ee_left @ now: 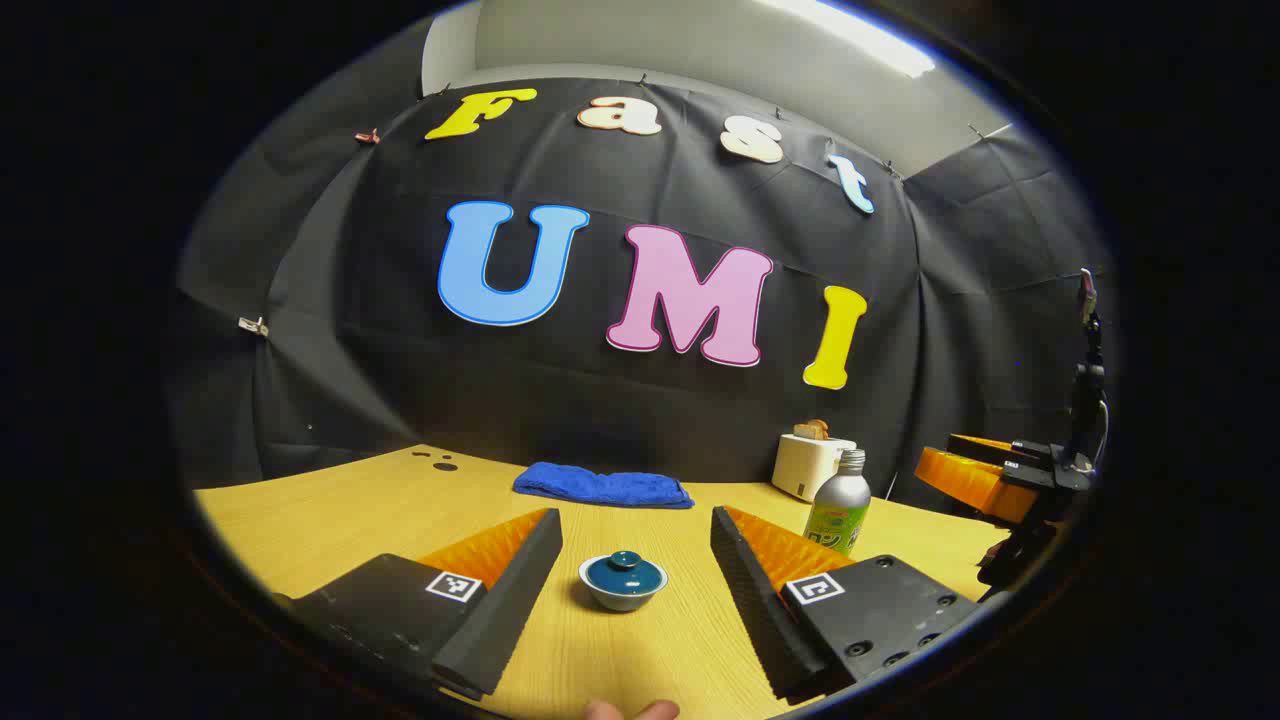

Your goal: Open the teacup lid with one hand, grasp the water bottle and pour water into the teacup with the other hand; after pouring, place the water bottle on the coaster and then close the teacup lid.

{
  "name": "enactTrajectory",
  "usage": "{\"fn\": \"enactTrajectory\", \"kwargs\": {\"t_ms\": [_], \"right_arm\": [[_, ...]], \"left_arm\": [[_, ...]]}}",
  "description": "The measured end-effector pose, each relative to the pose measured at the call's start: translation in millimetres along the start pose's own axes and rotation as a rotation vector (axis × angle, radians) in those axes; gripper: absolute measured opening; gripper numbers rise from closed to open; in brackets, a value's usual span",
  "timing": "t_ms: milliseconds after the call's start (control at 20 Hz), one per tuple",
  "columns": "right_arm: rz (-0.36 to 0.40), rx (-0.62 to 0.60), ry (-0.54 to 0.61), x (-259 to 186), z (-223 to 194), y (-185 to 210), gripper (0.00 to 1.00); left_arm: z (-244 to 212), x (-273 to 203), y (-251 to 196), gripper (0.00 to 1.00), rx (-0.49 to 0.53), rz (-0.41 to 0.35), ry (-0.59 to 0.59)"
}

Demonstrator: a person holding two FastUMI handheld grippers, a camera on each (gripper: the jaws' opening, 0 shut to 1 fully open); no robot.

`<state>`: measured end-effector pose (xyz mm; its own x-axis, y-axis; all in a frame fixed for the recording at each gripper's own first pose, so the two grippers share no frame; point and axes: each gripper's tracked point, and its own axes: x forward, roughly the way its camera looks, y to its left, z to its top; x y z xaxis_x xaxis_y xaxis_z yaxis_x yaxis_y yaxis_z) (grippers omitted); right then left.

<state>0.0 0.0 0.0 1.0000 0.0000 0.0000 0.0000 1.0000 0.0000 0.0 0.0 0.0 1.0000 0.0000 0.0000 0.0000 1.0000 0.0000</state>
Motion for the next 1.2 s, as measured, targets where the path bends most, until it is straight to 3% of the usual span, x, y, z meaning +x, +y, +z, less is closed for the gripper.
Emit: {"fn": "enactTrajectory", "kwargs": {"t_ms": [800, 1200], "right_arm": [[0.007, -0.022, 0.003, 2, -4, 6, 0.98], [-0.009, -0.035, -0.008, 1, 0, 2, 0.98]], "left_arm": [[-14, 16, 1, 0.95, 0.034, -0.006, 0.023], [-62, 73, 20, 0.95, 0.002, 0.006, 0.153]]}}
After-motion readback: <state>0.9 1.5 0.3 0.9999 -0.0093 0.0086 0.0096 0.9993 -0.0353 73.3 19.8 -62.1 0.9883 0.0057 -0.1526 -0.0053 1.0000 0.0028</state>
